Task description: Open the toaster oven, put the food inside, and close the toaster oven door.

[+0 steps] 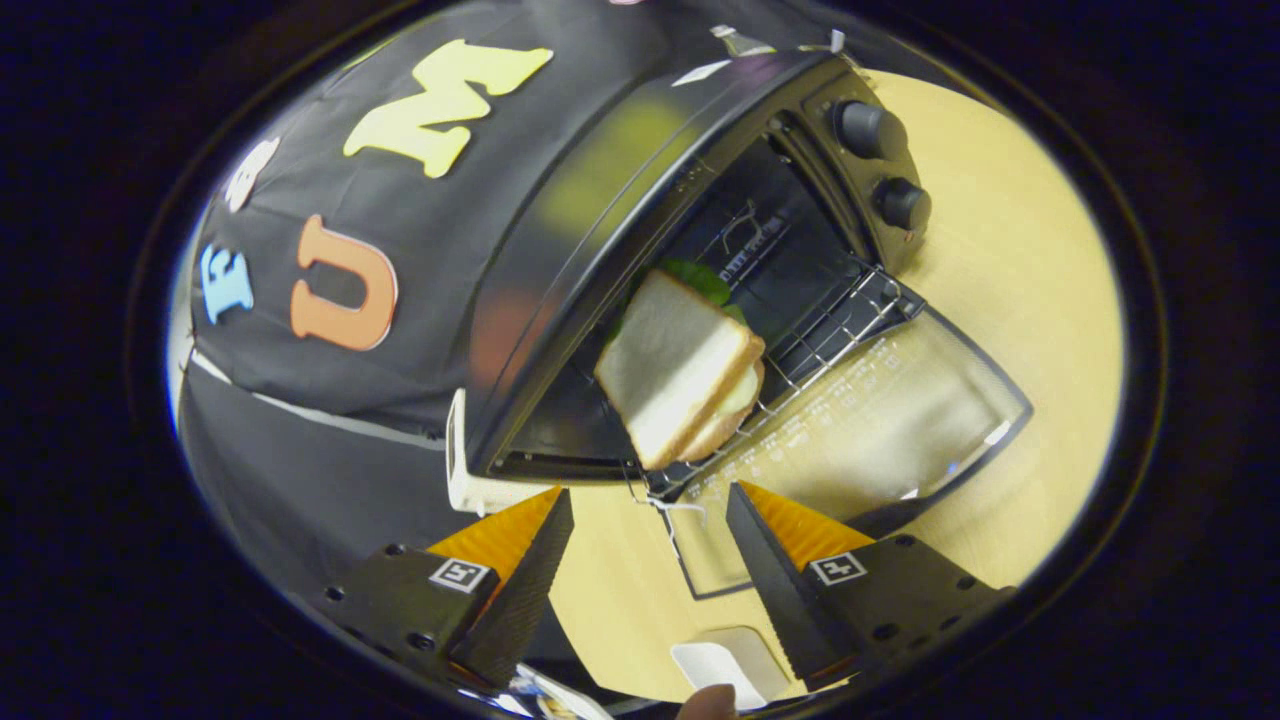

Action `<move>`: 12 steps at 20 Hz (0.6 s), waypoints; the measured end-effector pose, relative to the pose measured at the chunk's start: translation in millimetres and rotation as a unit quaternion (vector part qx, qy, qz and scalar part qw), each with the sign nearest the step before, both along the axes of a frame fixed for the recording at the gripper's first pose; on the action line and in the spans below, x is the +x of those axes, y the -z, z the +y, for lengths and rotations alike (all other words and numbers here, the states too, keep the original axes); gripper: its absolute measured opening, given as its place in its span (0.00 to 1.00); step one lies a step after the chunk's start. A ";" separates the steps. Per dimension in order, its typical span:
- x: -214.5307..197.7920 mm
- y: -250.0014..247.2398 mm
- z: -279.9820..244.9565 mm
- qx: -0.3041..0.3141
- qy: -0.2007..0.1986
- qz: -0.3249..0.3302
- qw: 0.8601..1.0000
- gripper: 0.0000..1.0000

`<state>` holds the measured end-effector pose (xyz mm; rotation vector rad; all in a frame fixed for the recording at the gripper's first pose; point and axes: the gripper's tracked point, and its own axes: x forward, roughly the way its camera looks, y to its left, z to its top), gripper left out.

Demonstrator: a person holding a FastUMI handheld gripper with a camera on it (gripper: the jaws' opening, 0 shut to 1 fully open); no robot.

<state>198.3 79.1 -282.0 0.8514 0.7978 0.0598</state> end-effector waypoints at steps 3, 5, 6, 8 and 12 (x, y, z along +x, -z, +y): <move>-31.7 -8.3 -10.1 -0.082 -0.030 -0.032 0.996 1.00; -57.8 -10.1 -15.7 -0.129 -0.053 -0.040 0.989 1.00; -68.3 -7.7 -19.3 -0.148 -0.063 -0.040 0.986 1.00; -91.9 -2.2 -26.7 -0.183 -0.078 -0.042 0.979 1.00; -123.4 11.9 -38.4 -0.251 -0.109 -0.042 0.961 1.00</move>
